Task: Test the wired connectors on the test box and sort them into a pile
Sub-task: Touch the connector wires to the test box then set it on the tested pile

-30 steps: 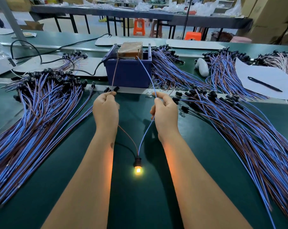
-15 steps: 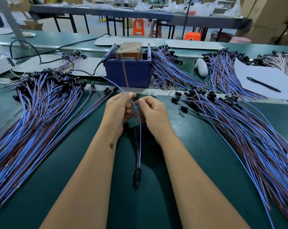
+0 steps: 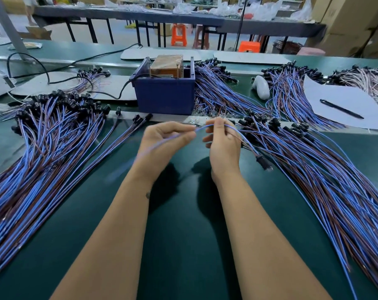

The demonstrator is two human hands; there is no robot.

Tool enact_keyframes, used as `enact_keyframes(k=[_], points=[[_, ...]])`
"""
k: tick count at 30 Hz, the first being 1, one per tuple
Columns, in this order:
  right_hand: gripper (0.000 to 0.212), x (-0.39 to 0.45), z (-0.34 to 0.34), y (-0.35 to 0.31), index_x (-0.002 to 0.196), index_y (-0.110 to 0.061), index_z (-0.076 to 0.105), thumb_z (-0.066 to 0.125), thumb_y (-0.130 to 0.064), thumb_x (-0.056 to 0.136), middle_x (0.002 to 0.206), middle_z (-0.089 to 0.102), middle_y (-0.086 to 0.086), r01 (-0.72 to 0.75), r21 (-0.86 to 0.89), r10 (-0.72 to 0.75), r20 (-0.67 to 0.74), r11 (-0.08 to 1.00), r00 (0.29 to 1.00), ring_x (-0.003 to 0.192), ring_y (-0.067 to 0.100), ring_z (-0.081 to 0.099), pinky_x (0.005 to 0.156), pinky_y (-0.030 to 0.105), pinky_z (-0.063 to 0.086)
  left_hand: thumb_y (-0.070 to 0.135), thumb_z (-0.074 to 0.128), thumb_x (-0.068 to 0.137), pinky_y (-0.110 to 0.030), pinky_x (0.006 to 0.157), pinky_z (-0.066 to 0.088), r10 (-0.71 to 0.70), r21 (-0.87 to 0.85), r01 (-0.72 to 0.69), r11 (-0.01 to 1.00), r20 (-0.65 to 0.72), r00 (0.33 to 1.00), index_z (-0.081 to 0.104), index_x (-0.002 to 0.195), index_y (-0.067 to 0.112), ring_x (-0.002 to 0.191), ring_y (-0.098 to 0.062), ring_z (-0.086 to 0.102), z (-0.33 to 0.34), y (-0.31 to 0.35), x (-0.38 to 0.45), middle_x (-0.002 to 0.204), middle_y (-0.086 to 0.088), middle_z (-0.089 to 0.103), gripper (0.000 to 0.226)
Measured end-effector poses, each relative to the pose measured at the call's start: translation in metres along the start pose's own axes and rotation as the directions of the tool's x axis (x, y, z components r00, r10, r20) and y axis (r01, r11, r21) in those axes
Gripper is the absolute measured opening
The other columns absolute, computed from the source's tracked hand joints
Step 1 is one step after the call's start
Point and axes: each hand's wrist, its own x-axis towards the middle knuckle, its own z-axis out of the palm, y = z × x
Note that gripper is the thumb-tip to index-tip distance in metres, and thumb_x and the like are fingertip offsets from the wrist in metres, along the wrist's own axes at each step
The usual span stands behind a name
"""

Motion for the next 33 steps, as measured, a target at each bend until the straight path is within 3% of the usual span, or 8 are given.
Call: enact_keyframes(k=[2,6,10,13,21,25,29,33], points=[[0.033,0.009,-0.008,0.001,0.077,-0.023,0.057,0.04,-0.018,0.104,0.076,0.061,-0.003,0.009,-0.004,-0.009,-0.065,1.0,0.998,0.062,0.012,0.058,0.065,0.032,0.047,0.004,0.077,0.081,-0.012,0.066,0.047,-0.008,0.102,-0.006,0.995,0.134,0.991,0.078,0.087,0.016,0.066,-0.001,0.059,0.013,-0.003,-0.005,0.074,0.002,0.073,0.014],[0.029,0.023,-0.028,0.002,0.081,-0.02,0.054,0.038,-0.002,0.097,0.054,0.046,-0.006,-0.105,0.073,0.108,-0.049,0.992,0.993,0.043,0.006,0.04,0.045,0.023,0.035,0.001,0.08,0.076,-0.013,0.059,0.042,0.039,0.322,-0.154,0.934,0.337,0.941,0.074,0.078,0.014,0.057,0.005,0.052,0.042,-0.008,-0.011,0.068,0.004,0.068,0.014],[0.021,0.03,-0.048,0.002,0.075,-0.02,0.049,0.046,-0.014,0.095,0.064,0.047,-0.003,-0.089,-0.388,0.125,0.069,0.917,0.99,0.06,0.015,0.043,0.057,0.031,0.033,-0.004,0.073,0.076,-0.028,0.069,0.054,0.021,0.336,-0.211,0.918,0.489,0.872,0.071,0.083,0.005,0.07,-0.008,0.062,0.059,-0.009,-0.019,0.079,-0.005,0.072,0.011],[0.028,0.033,-0.066,-0.005,0.072,-0.019,0.043,0.045,-0.029,0.098,0.067,0.05,-0.002,0.004,-0.614,0.067,0.093,0.789,0.993,0.062,0.016,0.045,0.056,0.033,0.031,-0.01,0.068,0.077,-0.013,0.073,0.047,-0.007,0.369,-0.222,0.903,0.529,0.849,0.073,0.091,0.008,0.074,-0.002,0.063,0.062,-0.008,-0.021,0.087,-0.001,0.073,0.023],[0.023,0.061,-0.124,-0.034,0.087,-0.019,0.052,0.039,-0.031,0.102,0.084,0.057,0.004,0.131,-0.963,-0.025,0.128,0.237,0.991,0.078,0.029,0.051,0.062,0.033,0.032,0.003,0.064,0.086,-0.008,0.072,0.043,-0.057,0.448,-0.157,0.88,0.429,0.902,0.074,0.094,0.021,0.07,0.004,0.059,0.061,-0.008,-0.019,0.081,0.009,0.07,0.022],[0.02,0.068,-0.134,-0.037,0.098,-0.013,0.057,0.041,-0.025,0.098,0.099,0.063,0.012,0.031,-0.979,-0.036,0.025,0.2,0.999,0.09,0.033,0.052,0.069,0.035,0.035,0.008,0.061,0.087,-0.018,0.077,0.049,-0.088,0.476,-0.122,0.871,0.395,0.914,0.073,0.092,0.027,0.073,0.0,0.061,0.06,-0.007,-0.018,0.082,0.01,0.071,0.023],[0.035,0.059,-0.12,-0.03,0.123,-0.011,0.05,0.049,-0.022,0.09,0.132,0.047,0.02,-0.115,-0.991,-0.051,-0.119,0.068,0.992,0.123,0.037,0.038,0.1,0.044,0.031,0.015,0.06,0.089,-0.03,0.081,0.052,-0.061,0.591,-0.106,0.8,0.256,0.965,0.072,0.094,0.03,0.075,-0.006,0.059,0.045,-0.007,-0.012,0.083,0.015,0.068,0.02],[0.048,0.046,-0.091,-0.023,0.126,-0.015,0.044,0.054,-0.015,0.079,0.14,0.03,0.015,-0.087,-0.97,-0.146,-0.122,0.229,0.982,0.134,0.034,0.021,0.112,0.052,0.016,0.013,0.056,0.09,-0.035,0.086,0.048,0.05,0.708,-0.012,0.706,-0.033,0.998,0.073,0.1,0.023,0.092,-0.019,0.06,0.026,-0.005,-0.003,0.101,0.005,0.067,0.022]])
